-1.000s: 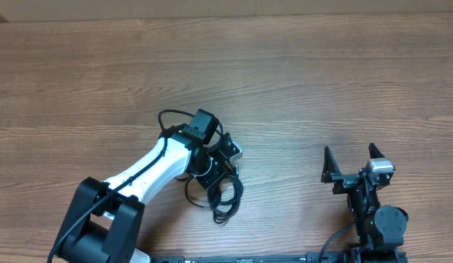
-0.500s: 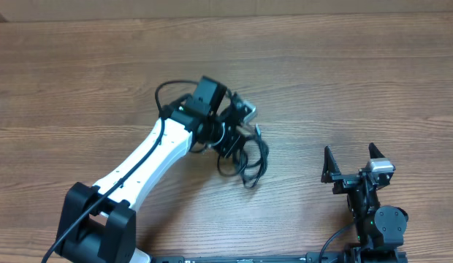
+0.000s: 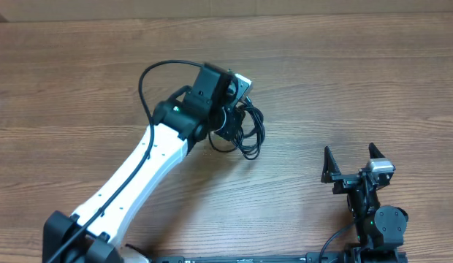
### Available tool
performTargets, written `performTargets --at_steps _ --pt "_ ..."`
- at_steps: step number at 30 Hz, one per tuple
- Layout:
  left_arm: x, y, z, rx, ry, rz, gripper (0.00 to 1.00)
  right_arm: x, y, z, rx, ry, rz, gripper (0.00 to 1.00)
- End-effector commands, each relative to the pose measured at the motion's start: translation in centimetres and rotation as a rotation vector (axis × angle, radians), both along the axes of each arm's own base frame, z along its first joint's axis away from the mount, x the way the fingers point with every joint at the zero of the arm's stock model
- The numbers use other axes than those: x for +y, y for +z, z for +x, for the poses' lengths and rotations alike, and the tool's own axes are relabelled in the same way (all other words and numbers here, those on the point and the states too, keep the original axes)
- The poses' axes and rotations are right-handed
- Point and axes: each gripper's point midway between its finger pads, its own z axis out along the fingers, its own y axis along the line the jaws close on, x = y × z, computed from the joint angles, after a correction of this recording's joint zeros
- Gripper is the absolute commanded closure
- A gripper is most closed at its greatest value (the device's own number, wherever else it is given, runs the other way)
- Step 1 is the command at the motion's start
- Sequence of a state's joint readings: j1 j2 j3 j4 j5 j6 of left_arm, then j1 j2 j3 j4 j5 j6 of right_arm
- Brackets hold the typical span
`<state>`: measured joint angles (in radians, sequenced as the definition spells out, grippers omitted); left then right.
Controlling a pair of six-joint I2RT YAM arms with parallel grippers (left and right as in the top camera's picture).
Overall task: Untangle cables
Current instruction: 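Lift the cable bundle with the left gripper toward the center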
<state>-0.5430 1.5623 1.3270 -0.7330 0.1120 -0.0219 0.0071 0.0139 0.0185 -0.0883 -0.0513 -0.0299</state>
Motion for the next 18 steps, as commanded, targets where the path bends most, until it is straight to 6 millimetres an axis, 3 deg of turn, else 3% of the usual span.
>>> performTargets --at_steps 1,10,14,18 --pt "1.2 4.0 0.9 -0.138 0.162 0.026 0.96 -0.2 -0.1 0.0 -0.008 -0.008 -0.004 0.0" --pt "1.8 4.2 -0.7 -0.202 0.25 0.161 0.96 -0.2 -0.1 0.0 -0.008 -0.008 -0.004 0.0" --pt "1.1 4.3 -1.1 -0.154 0.313 0.069 0.96 -0.2 -0.1 0.0 -0.007 -0.008 0.015 0.0" --pt "0.4 4.7 -0.9 -0.123 0.387 -0.03 0.96 0.1 -0.1 0.0 0.005 0.001 0.152 0.0"
